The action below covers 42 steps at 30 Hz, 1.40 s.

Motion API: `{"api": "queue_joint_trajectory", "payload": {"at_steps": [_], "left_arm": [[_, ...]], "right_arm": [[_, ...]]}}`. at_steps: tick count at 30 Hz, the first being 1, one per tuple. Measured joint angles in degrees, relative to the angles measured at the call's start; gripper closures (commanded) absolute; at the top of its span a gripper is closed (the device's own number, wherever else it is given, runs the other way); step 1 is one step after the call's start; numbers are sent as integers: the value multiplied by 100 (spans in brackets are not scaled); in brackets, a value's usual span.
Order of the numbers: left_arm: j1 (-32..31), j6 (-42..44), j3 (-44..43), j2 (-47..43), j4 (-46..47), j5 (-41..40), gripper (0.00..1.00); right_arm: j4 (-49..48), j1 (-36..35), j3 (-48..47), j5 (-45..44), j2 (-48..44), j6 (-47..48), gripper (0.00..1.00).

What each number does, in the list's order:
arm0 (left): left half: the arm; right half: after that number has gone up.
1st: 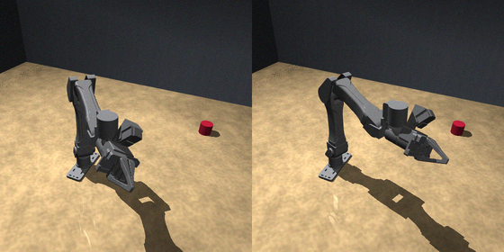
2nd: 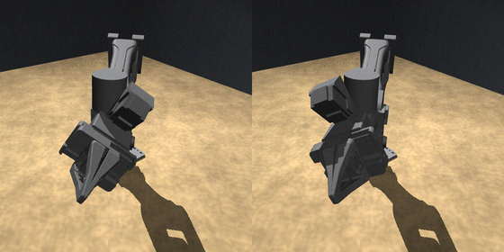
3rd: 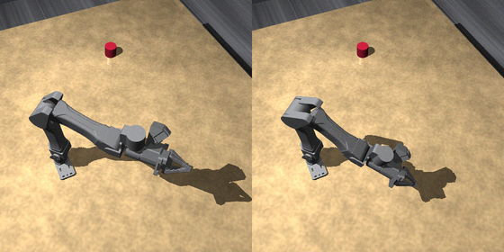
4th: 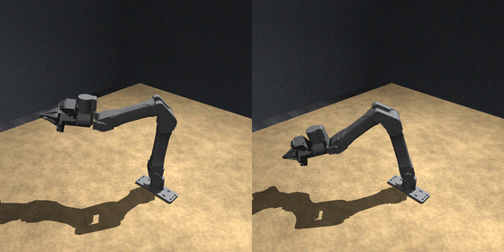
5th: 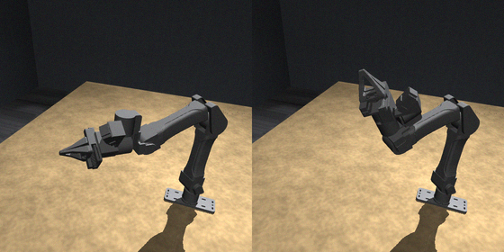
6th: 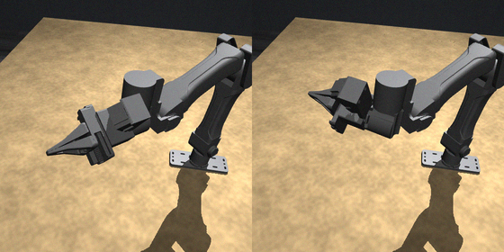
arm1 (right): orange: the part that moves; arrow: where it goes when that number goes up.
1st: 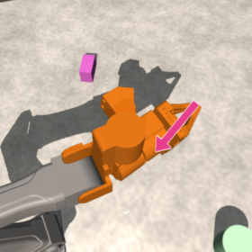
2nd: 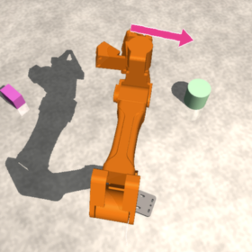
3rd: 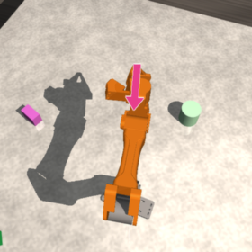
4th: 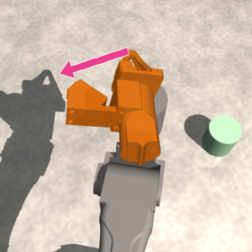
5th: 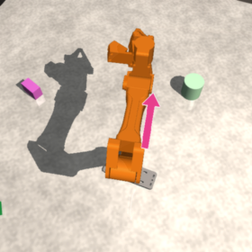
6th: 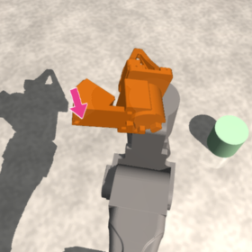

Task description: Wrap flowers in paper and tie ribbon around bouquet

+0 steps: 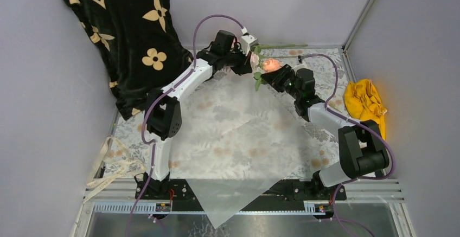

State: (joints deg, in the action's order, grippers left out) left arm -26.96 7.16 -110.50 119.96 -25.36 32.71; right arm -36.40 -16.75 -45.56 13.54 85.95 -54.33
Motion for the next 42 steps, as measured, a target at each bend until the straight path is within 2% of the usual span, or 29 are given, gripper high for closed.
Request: {"api": "queue_joint_trajectory", "payload": {"at_steps": [1,3,6,11,14,18,23,27,34,36,37,38,39,40,42], "left_arm": [[0,2,7,20,0,-59,100],[-11,4,9,72,4,-184,100],[15,4,9,173,9,-369,100],[170,13,46,361,15,-595,100],[240,50,90,487,33,-741,100],[304,114,271,535,42,-874,100],[302,166,437,533,129,-879,100],[302,203,474,531,140,-881,100],[302,269,553,415,138,-879,100],[302,256,553,378,136,-855,100],[302,236,553,358,136,-833,100],[302,214,553,339,133,-798,100],[302,192,553,317,133,-756,100],[302,162,553,291,133,-708,100],[302,125,551,240,133,-671,100]], "right_arm": [[170,-4,-35,116,-9,166,56],[933,-15,-348,350,22,713,43],[2557,-20,-1403,638,245,1873,31],[5025,-17,-3305,741,518,3882,27],[5960,28,-3980,498,649,4798,27],[6669,111,-4409,472,1143,5849,26],[6806,181,-4437,1182,1897,6690,31],[6284,179,-4306,1753,2109,6983,29],[5569,179,-4527,1991,2632,7399,27],[5482,179,-4647,2063,2868,7477,32],[5445,179,-4686,2092,2973,7506,44],[5401,179,-4719,2127,3077,7514,63],[5357,179,-4728,2153,3136,7543,77],[5337,179,-4728,2164,3193,7497,87],[5281,179,-4721,2256,3209,7477,93]]}}
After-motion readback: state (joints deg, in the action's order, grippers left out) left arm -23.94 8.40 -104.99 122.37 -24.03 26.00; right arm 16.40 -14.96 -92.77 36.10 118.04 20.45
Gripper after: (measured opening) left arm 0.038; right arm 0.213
